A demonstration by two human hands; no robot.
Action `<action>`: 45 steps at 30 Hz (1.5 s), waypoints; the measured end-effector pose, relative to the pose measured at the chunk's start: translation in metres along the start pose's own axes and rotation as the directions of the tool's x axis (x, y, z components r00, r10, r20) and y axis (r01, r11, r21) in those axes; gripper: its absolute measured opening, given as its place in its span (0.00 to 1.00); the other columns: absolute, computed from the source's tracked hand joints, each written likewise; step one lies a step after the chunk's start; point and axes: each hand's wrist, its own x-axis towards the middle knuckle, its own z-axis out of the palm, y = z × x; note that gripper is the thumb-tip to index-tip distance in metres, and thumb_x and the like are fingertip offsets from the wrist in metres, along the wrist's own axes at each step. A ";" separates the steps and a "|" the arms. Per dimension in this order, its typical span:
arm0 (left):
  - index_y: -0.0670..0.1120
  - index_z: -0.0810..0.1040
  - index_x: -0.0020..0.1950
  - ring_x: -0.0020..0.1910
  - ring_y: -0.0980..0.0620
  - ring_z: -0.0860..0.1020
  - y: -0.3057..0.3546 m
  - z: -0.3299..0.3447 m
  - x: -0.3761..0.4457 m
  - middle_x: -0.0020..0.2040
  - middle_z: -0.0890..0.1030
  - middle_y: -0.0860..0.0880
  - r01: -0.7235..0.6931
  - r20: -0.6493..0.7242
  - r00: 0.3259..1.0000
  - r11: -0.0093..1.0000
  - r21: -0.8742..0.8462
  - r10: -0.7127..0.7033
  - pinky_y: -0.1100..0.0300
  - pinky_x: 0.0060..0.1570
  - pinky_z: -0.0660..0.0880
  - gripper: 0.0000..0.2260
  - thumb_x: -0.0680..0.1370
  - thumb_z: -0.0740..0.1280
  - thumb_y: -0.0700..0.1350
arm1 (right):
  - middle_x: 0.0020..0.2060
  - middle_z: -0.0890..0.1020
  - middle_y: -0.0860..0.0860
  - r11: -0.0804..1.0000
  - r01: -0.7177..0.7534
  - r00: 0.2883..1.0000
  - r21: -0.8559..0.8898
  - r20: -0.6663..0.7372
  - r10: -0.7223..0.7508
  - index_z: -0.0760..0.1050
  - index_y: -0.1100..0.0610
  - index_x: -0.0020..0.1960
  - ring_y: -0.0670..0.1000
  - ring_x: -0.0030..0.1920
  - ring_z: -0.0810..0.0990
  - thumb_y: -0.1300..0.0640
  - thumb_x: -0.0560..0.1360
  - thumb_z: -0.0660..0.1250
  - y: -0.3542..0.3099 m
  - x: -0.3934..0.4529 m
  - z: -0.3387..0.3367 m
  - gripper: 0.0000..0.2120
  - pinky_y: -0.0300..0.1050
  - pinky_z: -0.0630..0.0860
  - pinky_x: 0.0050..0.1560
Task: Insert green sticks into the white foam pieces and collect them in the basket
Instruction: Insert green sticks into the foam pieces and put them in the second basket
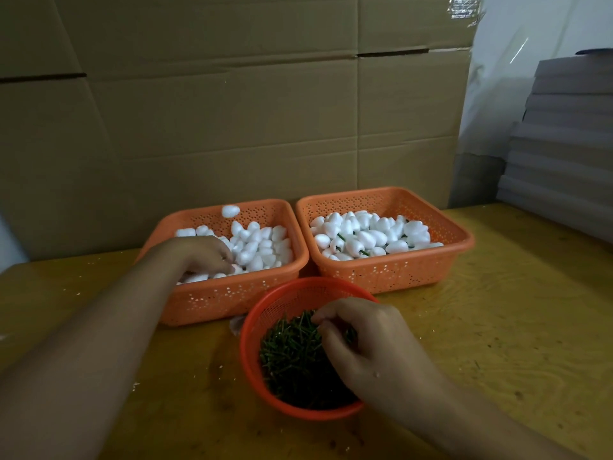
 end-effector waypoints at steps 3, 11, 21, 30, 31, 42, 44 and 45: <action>0.61 0.82 0.58 0.73 0.48 0.67 -0.007 -0.002 0.000 0.74 0.67 0.48 -0.023 -0.067 0.998 0.987 -0.158 0.012 0.51 0.66 0.71 0.10 0.78 0.67 0.51 | 0.43 0.83 0.40 1.000 0.005 1.000 -0.009 0.004 -0.005 0.83 0.49 0.51 0.39 0.46 0.79 0.52 0.75 0.62 0.001 0.001 0.000 0.11 0.27 0.70 0.42; 0.55 0.82 0.54 0.42 0.53 0.85 -0.007 -0.012 -0.011 0.50 0.84 0.51 -0.221 -0.264 0.958 0.868 -0.445 0.109 0.59 0.36 0.78 0.05 0.80 0.68 0.49 | 0.44 0.83 0.39 1.000 0.011 1.000 -0.012 0.009 -0.010 0.82 0.49 0.50 0.39 0.47 0.79 0.51 0.75 0.62 0.001 0.000 0.002 0.11 0.29 0.72 0.43; 0.43 0.79 0.56 0.36 0.55 0.79 0.034 0.004 -0.071 0.44 0.86 0.47 -0.403 -0.378 0.908 0.123 -0.907 0.182 0.64 0.34 0.77 0.17 0.71 0.74 0.49 | 0.42 0.82 0.39 1.000 0.024 1.000 -0.008 0.012 -0.024 0.83 0.49 0.50 0.36 0.44 0.78 0.51 0.75 0.62 0.002 -0.001 0.004 0.11 0.25 0.68 0.40; 0.49 0.82 0.44 0.59 0.58 0.81 0.055 0.034 -0.102 0.54 0.86 0.53 -0.720 -0.678 0.694 0.257 -0.645 0.243 0.67 0.53 0.77 0.16 0.69 0.75 0.28 | 0.39 0.78 0.34 0.999 0.040 0.999 -0.012 -0.001 -0.040 0.83 0.50 0.50 0.32 0.40 0.76 0.52 0.74 0.62 0.003 0.000 0.004 0.11 0.24 0.67 0.39; 0.48 0.82 0.44 0.59 0.59 0.81 0.054 0.035 -0.102 0.54 0.86 0.53 -0.720 -0.679 0.694 0.252 -0.646 0.241 0.67 0.54 0.77 0.16 0.69 0.75 0.27 | 0.39 0.78 0.34 0.999 0.039 0.999 -0.010 -0.002 -0.039 0.83 0.50 0.50 0.32 0.41 0.77 0.52 0.74 0.62 0.003 0.000 0.004 0.11 0.24 0.67 0.39; 0.48 0.84 0.52 0.57 0.58 0.82 0.051 0.039 -0.102 0.54 0.86 0.54 -0.694 -0.635 0.720 0.257 -0.673 0.281 0.67 0.58 0.76 0.14 0.68 0.77 0.38 | 0.43 0.83 0.39 1.000 0.030 1.000 -0.003 0.003 -0.030 0.83 0.49 0.50 0.38 0.46 0.79 0.51 0.74 0.62 0.005 -0.001 0.005 0.11 0.28 0.72 0.42; 0.51 0.83 0.51 0.54 0.59 0.82 0.048 0.040 -0.097 0.53 0.85 0.56 -0.695 -0.644 0.717 0.342 -0.633 0.266 0.66 0.56 0.77 0.13 0.71 0.77 0.37 | 0.44 0.83 0.39 1.000 0.029 1.000 -0.003 0.002 -0.029 0.83 0.49 0.50 0.37 0.46 0.79 0.52 0.74 0.62 0.005 -0.001 0.005 0.11 0.27 0.71 0.42; 0.52 0.83 0.50 0.53 0.60 0.82 0.045 0.039 -0.094 0.52 0.85 0.56 -0.688 -0.654 0.718 0.393 -0.610 0.241 0.65 0.54 0.78 0.13 0.72 0.77 0.36 | 0.44 0.84 0.39 1.000 0.028 1.000 -0.002 0.002 -0.028 0.83 0.49 0.50 0.38 0.46 0.80 0.52 0.74 0.62 0.005 0.000 0.005 0.11 0.28 0.72 0.43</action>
